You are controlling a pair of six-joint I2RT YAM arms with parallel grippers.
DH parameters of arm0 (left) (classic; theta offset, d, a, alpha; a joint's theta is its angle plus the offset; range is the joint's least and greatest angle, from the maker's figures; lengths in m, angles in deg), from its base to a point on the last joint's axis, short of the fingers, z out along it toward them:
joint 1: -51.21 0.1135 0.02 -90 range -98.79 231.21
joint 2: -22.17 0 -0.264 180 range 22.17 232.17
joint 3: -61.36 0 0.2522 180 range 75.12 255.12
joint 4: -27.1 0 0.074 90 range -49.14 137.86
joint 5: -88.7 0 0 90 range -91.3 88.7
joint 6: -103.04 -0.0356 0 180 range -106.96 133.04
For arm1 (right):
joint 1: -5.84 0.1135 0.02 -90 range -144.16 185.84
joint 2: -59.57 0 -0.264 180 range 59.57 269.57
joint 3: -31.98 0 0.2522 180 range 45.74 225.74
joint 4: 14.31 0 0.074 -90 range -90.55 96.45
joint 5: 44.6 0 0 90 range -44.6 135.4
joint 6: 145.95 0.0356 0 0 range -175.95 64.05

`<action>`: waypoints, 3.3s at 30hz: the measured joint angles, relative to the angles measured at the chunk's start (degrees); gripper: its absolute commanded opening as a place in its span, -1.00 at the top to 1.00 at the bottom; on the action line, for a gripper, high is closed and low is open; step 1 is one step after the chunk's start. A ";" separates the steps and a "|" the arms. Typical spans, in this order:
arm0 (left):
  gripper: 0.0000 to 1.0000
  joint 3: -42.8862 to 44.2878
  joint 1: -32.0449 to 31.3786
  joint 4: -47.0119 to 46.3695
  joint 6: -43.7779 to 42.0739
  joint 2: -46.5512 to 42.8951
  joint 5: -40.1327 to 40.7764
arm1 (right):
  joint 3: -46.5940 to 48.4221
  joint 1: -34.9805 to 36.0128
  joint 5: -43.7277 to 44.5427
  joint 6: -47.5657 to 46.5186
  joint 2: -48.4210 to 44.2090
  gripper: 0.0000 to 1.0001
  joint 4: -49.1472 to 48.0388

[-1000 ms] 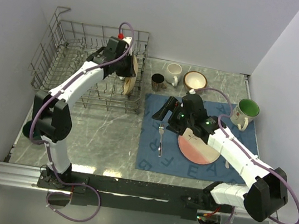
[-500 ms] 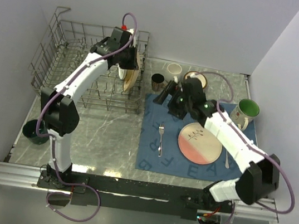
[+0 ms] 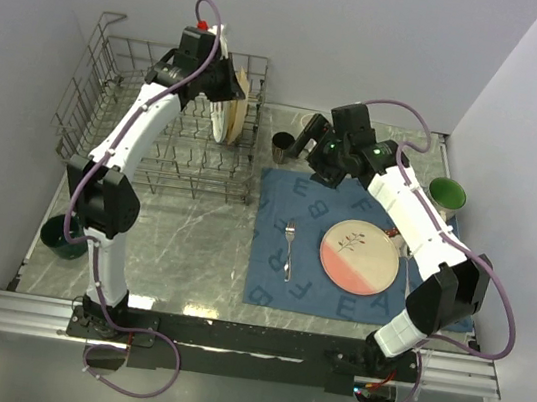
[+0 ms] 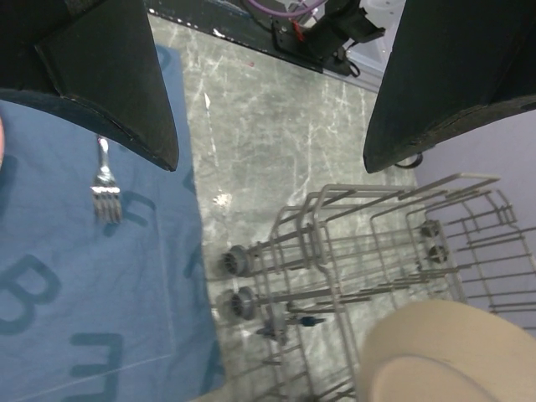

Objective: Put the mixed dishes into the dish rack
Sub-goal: Grab a plate with the left arm, then insert the plate into the dish rack

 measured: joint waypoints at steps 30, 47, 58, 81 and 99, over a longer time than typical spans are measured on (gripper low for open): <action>0.98 2.23 3.39 -8.85 2.21 4.11 -5.84 | -1.95 -4.85 0.02 -1.53 1.03 -0.99 2.54; 0.98 2.32 3.50 -15.47 7.04 4.09 -7.52 | -2.75 -8.20 -3.39 -2.54 3.06 -0.99 0.22; 0.98 2.32 1.79 -15.85 8.04 4.09 -9.29 | -2.75 -8.79 -4.98 -2.78 3.87 -0.98 -0.20; 0.98 4.87 2.71 -13.33 7.56 3.96 -9.07 | -2.75 -8.94 -7.19 -2.38 5.57 -0.97 -0.22; 0.98 -2.69 3.67 -13.73 6.32 1.07 -8.81 | -4.04 -8.94 -7.56 -1.42 5.57 -0.96 -0.72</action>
